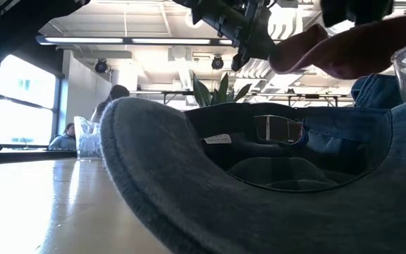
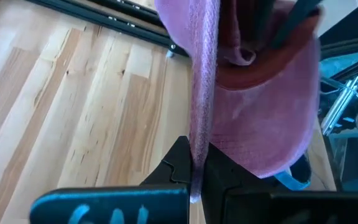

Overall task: Pick & Place hat
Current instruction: Put the top red cap into the bottom transparent bin

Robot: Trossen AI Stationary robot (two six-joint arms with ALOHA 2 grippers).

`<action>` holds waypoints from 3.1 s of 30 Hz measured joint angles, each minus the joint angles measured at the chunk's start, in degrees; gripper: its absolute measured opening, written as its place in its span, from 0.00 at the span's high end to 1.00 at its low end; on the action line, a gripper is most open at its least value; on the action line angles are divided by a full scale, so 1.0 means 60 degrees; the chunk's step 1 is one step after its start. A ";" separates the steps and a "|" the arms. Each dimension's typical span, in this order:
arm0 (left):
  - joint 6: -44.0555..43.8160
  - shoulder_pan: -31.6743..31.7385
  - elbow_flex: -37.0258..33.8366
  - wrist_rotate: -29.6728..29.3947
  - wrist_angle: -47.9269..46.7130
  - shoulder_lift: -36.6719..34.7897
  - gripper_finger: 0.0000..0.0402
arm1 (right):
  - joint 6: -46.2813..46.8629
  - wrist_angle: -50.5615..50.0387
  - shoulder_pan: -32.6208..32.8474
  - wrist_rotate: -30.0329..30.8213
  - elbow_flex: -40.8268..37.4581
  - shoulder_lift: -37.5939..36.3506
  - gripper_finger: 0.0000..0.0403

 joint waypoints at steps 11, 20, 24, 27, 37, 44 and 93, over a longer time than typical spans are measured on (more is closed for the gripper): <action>-0.0038 0.0008 0.0001 0.0047 0.0107 0.0000 1.00 | 0.0622 0.1942 -0.0004 -0.0803 0.0203 -0.0116 0.84; 0.0689 0.0333 0.0015 0.0437 -0.0272 0.0000 1.00 | 0.0141 0.1033 0.0000 -0.0940 0.2629 -0.0212 0.40; 0.1714 0.0408 -0.0004 0.0014 -0.0667 -0.0147 1.00 | 0.0658 -0.0693 0.0000 0.0149 0.3957 -0.0253 0.38; 0.2530 0.0408 0.0042 0.0469 -0.0630 -0.0482 1.00 | 0.0214 -0.1857 0.0000 0.0793 0.4621 -0.0359 0.39; 0.2846 0.1049 0.0011 0.5620 -0.1323 -0.0736 1.00 | -0.7342 -0.1848 0.1081 0.0442 0.4721 -0.0991 0.40; 0.2620 0.1062 0.0011 0.6784 -0.1643 -0.0739 1.00 | -1.0410 -0.1750 0.1856 0.2281 0.4720 -0.0285 0.40; 0.0691 0.0998 0.0011 0.5404 0.0193 -0.0732 0.90 | -0.9726 -0.0819 0.5391 0.3271 0.4711 0.1077 0.95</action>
